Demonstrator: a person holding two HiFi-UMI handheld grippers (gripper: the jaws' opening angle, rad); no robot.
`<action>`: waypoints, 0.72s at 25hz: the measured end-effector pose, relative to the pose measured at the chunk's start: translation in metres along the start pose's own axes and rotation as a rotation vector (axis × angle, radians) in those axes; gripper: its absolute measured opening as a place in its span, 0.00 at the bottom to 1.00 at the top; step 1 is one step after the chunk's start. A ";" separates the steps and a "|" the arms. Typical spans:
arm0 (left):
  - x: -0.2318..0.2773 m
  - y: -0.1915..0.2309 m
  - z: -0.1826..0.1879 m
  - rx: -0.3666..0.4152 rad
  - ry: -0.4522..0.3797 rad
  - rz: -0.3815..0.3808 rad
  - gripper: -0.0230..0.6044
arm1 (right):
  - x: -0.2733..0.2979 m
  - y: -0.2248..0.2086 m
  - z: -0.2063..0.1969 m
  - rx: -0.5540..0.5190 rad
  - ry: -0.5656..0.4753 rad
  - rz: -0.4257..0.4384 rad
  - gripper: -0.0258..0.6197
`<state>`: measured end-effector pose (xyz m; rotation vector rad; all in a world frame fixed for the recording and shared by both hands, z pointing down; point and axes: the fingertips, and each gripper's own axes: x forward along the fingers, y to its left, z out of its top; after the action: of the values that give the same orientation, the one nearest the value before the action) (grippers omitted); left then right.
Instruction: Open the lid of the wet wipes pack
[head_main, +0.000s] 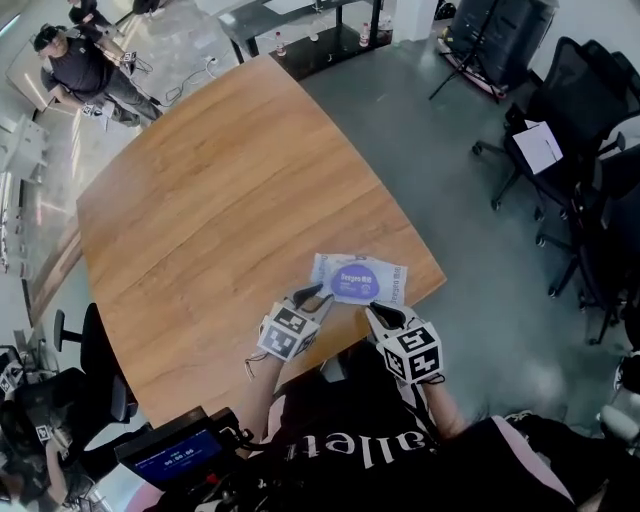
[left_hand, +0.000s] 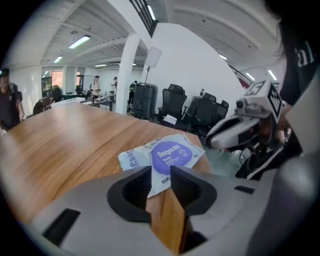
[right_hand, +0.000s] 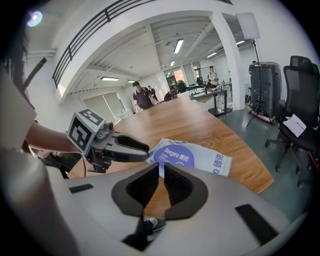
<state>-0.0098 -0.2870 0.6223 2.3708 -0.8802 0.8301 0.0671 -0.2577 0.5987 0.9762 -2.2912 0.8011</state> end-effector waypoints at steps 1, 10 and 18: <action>0.007 0.002 -0.004 0.047 0.034 -0.007 0.20 | 0.001 -0.001 0.001 0.000 0.004 0.001 0.10; 0.041 0.003 -0.028 0.221 0.200 -0.037 0.30 | 0.005 -0.014 0.003 -0.034 0.010 -0.019 0.10; 0.045 0.003 -0.029 0.195 0.164 -0.053 0.30 | 0.033 -0.006 -0.004 -0.572 0.180 -0.053 0.21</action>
<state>0.0055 -0.2902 0.6738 2.4355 -0.6945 1.1156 0.0524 -0.2739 0.6247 0.6650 -2.1400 0.1723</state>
